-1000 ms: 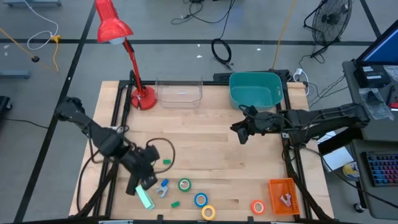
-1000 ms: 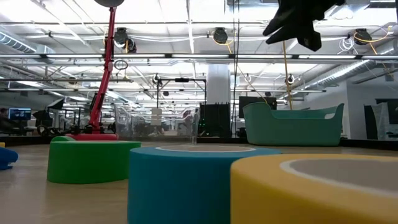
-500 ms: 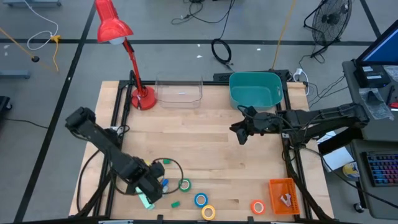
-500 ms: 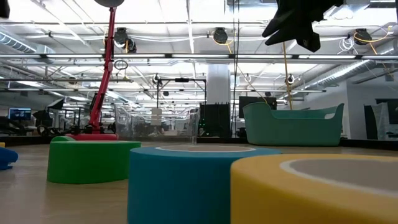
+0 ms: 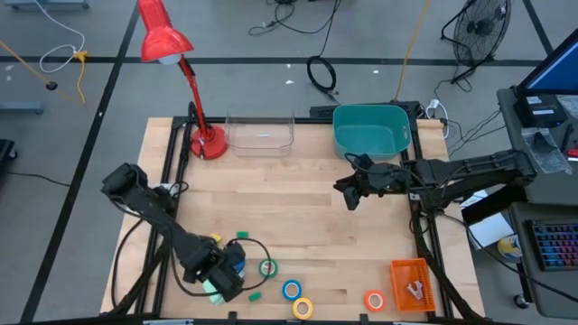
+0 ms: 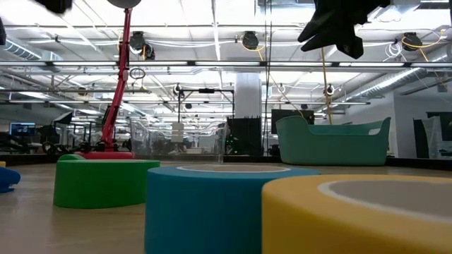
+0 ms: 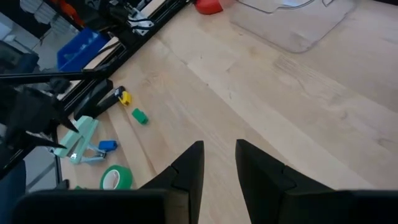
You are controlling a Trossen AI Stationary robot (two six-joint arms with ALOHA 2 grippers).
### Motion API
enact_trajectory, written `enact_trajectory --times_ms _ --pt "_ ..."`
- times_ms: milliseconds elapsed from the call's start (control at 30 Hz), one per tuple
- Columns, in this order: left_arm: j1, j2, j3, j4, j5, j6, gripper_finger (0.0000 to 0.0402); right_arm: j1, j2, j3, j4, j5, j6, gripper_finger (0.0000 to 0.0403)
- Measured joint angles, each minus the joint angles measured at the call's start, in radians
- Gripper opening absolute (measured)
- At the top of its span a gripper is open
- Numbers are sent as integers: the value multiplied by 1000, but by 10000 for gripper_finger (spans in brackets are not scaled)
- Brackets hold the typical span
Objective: Pick and place Stapler, Stapler remover, tape
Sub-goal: Put the green tape into the blue bin
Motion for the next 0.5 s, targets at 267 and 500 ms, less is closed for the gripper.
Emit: enact_trajectory --times_ms 267,500 --pt "21 1 -112 139 10 -22 184 0 0 0 0 0 -3 89" --pt "20 -2 -112 118 4 -1 184 5 0 0 -2 -2 0 89"
